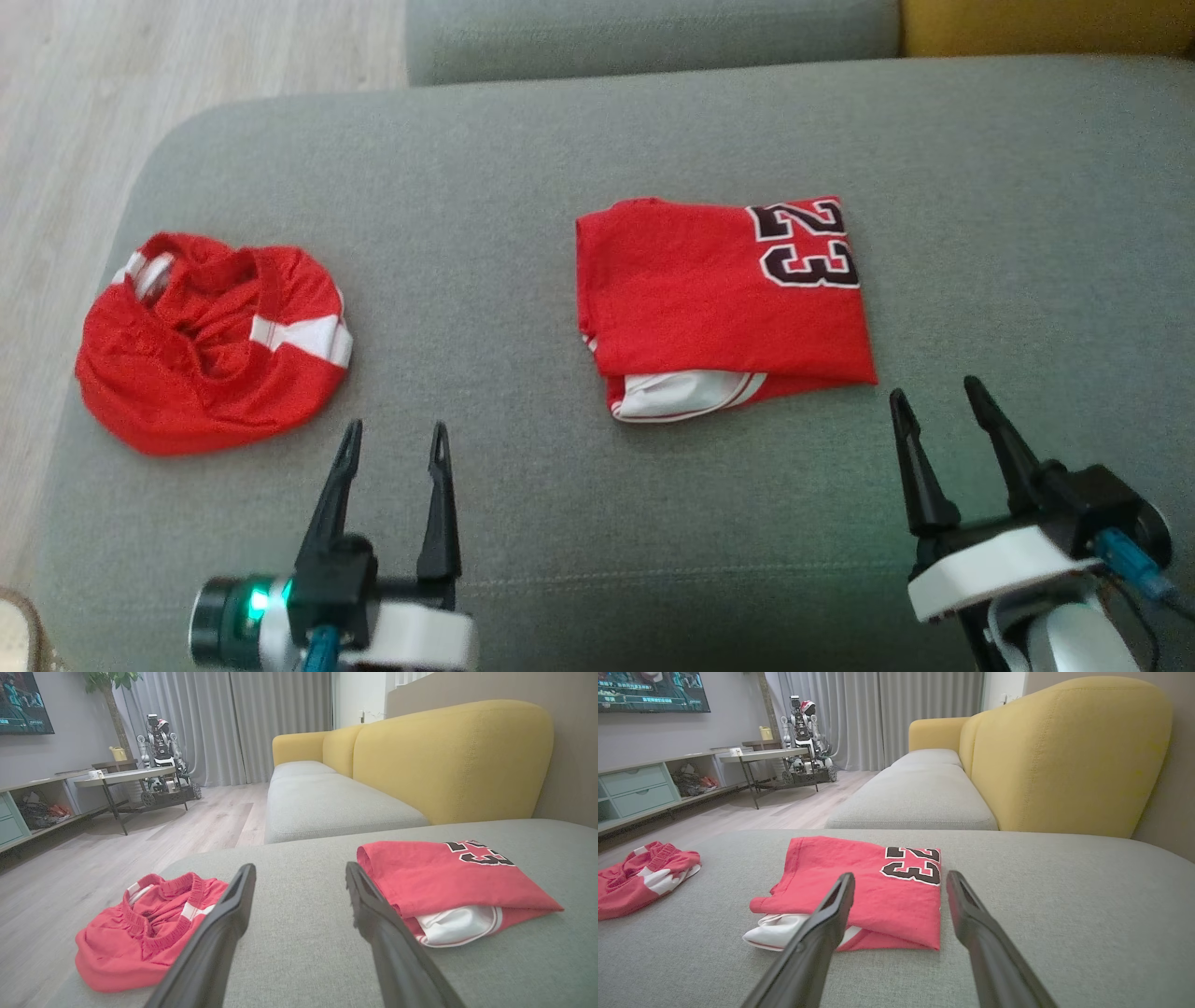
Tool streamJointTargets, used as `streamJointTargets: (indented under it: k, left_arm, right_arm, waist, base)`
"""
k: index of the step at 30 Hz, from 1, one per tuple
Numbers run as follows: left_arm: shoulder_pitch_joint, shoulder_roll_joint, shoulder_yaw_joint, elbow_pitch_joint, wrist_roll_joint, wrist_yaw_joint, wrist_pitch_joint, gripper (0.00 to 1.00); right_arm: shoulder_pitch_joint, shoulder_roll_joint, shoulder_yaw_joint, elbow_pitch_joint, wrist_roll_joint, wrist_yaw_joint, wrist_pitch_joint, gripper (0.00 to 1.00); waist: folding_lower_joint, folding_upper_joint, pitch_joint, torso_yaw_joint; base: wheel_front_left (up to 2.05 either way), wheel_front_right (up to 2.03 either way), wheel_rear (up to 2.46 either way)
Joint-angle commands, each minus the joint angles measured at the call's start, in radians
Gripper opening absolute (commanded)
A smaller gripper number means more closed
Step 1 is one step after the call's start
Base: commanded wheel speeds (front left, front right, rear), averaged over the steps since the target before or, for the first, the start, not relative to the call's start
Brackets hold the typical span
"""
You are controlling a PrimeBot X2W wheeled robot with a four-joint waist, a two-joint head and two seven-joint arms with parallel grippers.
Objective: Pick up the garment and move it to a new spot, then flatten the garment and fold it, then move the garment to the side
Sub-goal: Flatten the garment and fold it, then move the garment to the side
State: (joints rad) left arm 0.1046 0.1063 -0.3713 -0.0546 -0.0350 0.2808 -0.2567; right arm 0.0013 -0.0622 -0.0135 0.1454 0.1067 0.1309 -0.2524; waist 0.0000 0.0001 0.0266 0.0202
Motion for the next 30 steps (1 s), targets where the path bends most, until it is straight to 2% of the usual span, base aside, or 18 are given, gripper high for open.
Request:
streamJointTargets:
  k: [1, 30]
  left_arm:
    - [-0.009, 0.007, 0.042, -0.035, 0.013, 0.002, -0.005, 1.00]
    - [0.036, -0.003, 0.059, 0.007, 0.019, -0.037, -0.005, 1.00]
  right_arm:
    - [-0.014, 0.004, 0.027, -0.037, 0.000, 0.000, -0.009, 1.00]
    - [0.011, 0.012, 0.025, -0.017, 0.058, 0.000, -0.009, 1.00]
  waist:
    - [0.0000, -0.0001, -0.014, -0.013]
    - [0.0000, -0.0001, -0.044, 0.018]
  base:
    - [0.00, 0.00, 0.00]
    - [0.00, 0.00, 0.00]
